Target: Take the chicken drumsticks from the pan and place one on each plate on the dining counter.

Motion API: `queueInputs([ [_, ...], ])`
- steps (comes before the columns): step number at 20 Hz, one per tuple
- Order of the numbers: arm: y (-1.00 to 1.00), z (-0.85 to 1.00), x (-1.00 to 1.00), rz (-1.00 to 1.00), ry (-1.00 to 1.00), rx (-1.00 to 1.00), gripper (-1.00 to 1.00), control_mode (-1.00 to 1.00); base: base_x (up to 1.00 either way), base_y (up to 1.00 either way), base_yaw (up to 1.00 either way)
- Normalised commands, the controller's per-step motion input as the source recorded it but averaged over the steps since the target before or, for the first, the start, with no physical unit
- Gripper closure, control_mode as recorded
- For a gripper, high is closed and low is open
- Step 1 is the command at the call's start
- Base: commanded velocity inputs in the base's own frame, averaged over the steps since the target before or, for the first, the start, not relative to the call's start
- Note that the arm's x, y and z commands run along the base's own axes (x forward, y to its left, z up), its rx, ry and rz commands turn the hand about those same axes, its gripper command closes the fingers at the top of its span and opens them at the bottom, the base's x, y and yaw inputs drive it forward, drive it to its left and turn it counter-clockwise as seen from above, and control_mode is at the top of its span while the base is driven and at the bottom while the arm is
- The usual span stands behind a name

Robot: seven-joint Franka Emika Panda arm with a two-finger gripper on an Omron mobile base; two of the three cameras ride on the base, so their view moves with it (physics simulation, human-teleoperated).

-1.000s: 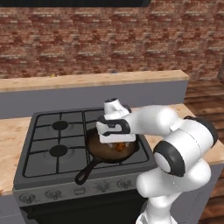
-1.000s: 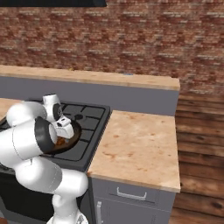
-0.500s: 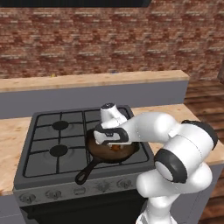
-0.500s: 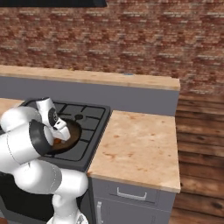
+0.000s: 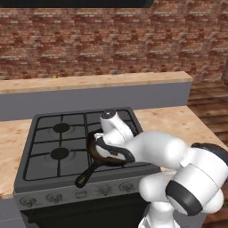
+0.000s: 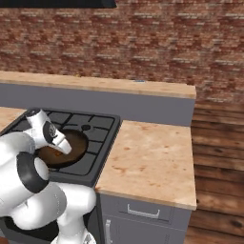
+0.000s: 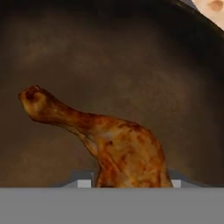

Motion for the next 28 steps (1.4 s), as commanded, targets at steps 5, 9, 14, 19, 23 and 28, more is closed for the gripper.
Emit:
queueInputs([
  [5, -0.61, 1.00, -0.37, 0.02, -0.16, 0.03, 1.00, -1.00, 0.00, 0.00, 0.00],
  [9, -0.67, 1.00, -0.47, 0.00, 0.04, 0.05, 1.00, -1.00, 0.00, 0.00, 0.00],
  [14, -0.78, 0.67, -0.85, -0.15, 0.16, 0.13, 1.00, -1.00, 0.00, 0.00, 0.00],
  [19, -0.88, 0.36, -0.99, -0.29, 0.22, 0.13, 1.00, -1.00, 0.00, 0.00, 0.00],
  [23, -0.61, 0.01, -0.54, -0.20, 0.11, 0.05, 1.00, -1.00, 0.00, 0.00, 0.00],
  [28, -0.28, 0.00, -0.22, -0.10, 0.01, 0.00, 1.00, -1.00, 0.00, 0.00, 0.00],
])
